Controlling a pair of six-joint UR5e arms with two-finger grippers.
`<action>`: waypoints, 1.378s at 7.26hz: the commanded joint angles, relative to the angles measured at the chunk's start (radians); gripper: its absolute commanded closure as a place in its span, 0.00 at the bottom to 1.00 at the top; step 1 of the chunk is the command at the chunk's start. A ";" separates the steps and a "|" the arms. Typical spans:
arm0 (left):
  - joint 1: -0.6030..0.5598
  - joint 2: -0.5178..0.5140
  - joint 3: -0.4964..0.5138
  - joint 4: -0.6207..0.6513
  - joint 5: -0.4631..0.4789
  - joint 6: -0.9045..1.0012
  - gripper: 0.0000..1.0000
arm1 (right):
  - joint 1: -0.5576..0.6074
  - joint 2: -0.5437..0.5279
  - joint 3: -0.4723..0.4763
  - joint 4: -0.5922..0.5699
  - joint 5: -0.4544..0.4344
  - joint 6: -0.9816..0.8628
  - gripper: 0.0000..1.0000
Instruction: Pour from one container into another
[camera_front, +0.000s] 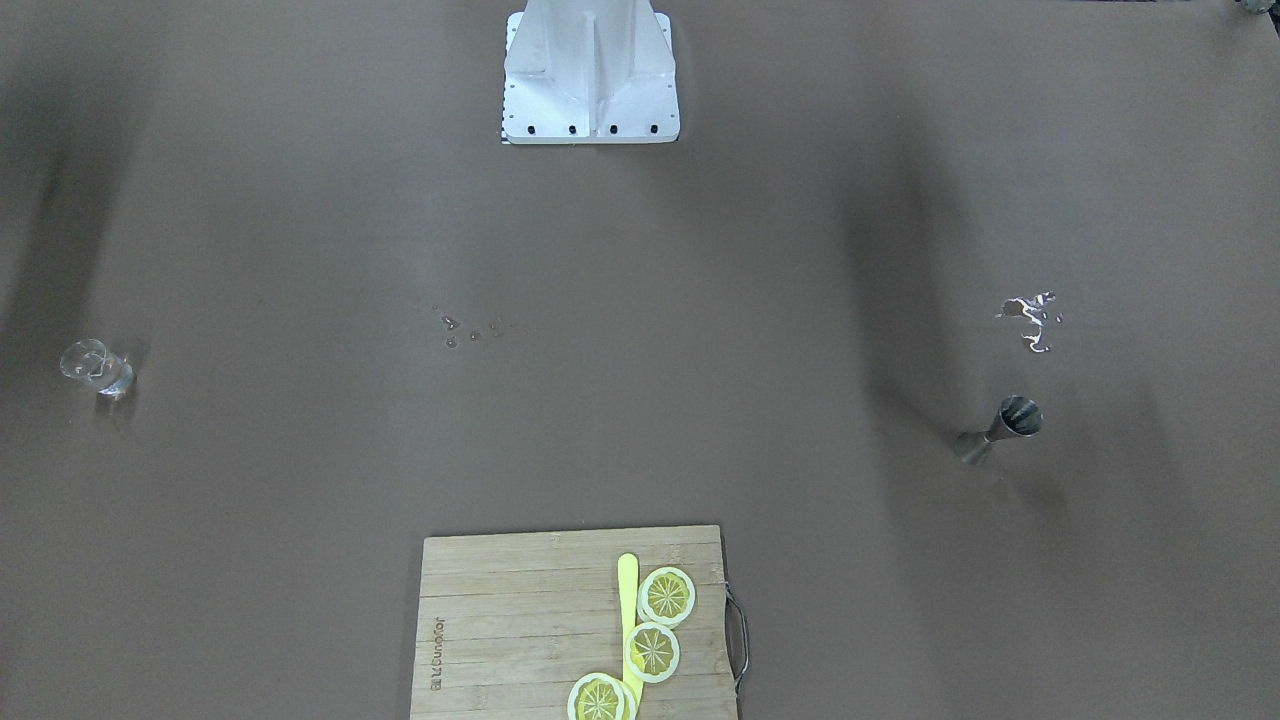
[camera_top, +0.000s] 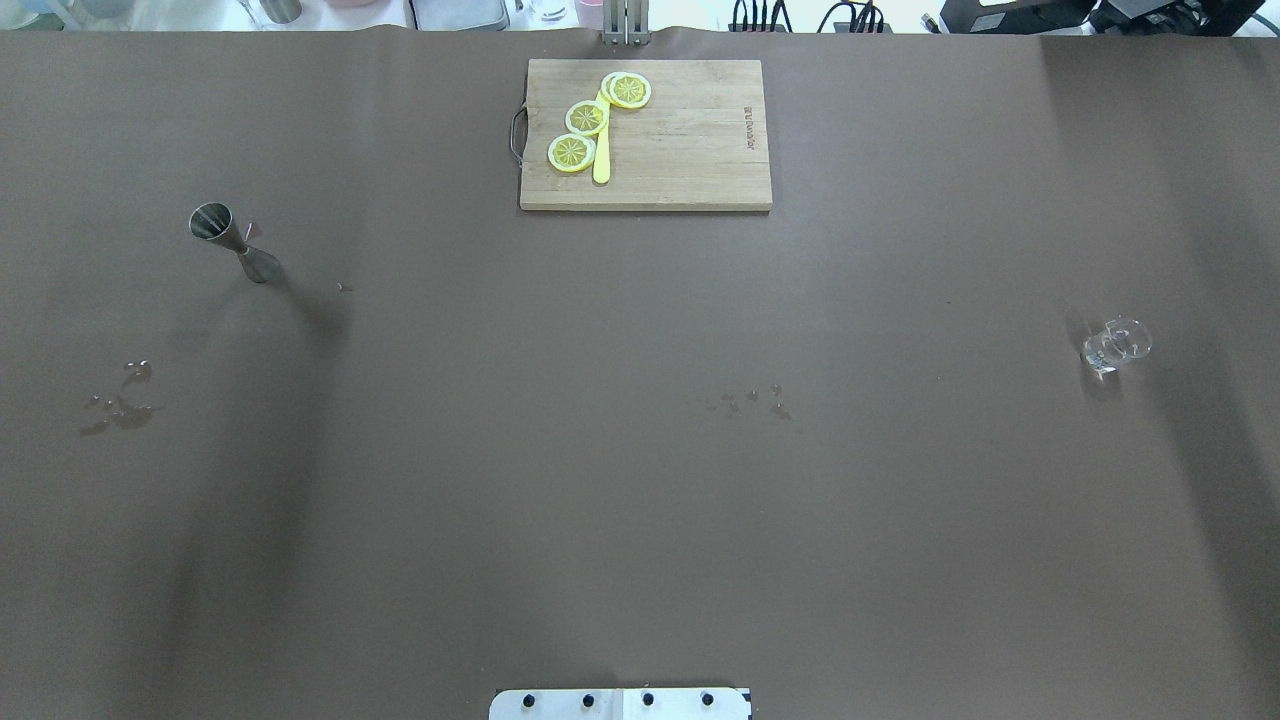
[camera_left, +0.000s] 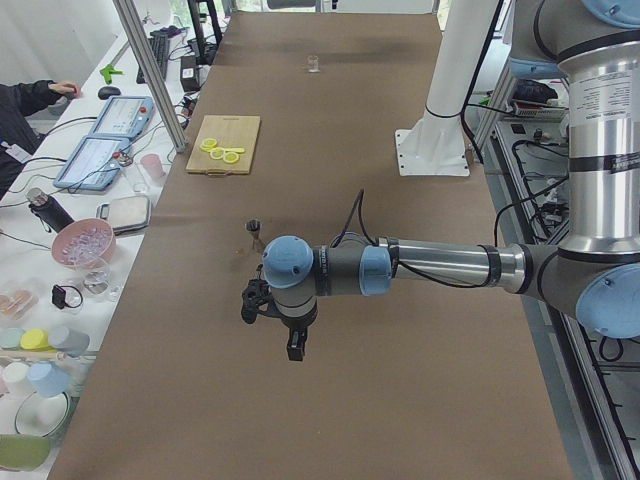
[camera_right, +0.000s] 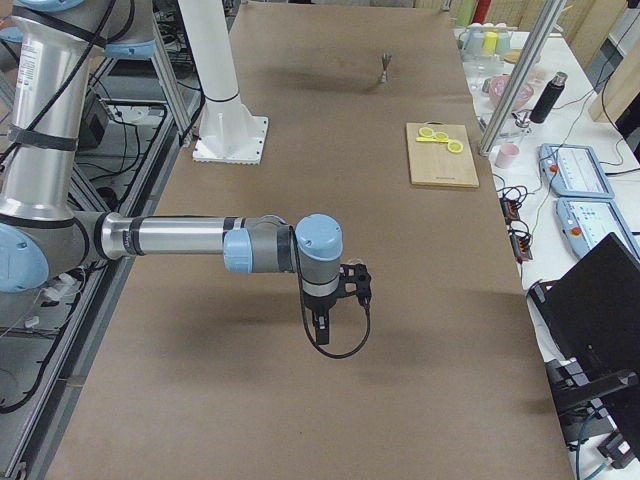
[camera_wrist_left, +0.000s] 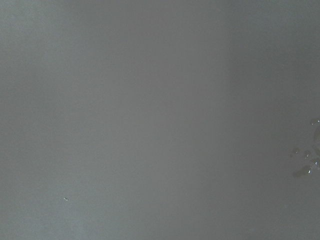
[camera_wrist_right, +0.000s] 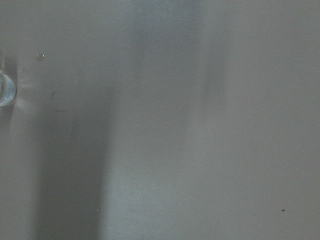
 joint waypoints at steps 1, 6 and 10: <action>0.000 -0.002 0.002 0.000 0.000 0.000 0.02 | -0.002 0.012 -0.001 0.001 -0.009 -0.001 0.00; 0.000 -0.017 0.005 0.000 0.000 0.000 0.02 | -0.002 0.013 -0.001 0.001 -0.009 0.000 0.00; 0.000 -0.015 0.011 0.002 0.002 0.003 0.02 | -0.004 0.015 -0.001 0.001 0.001 0.000 0.00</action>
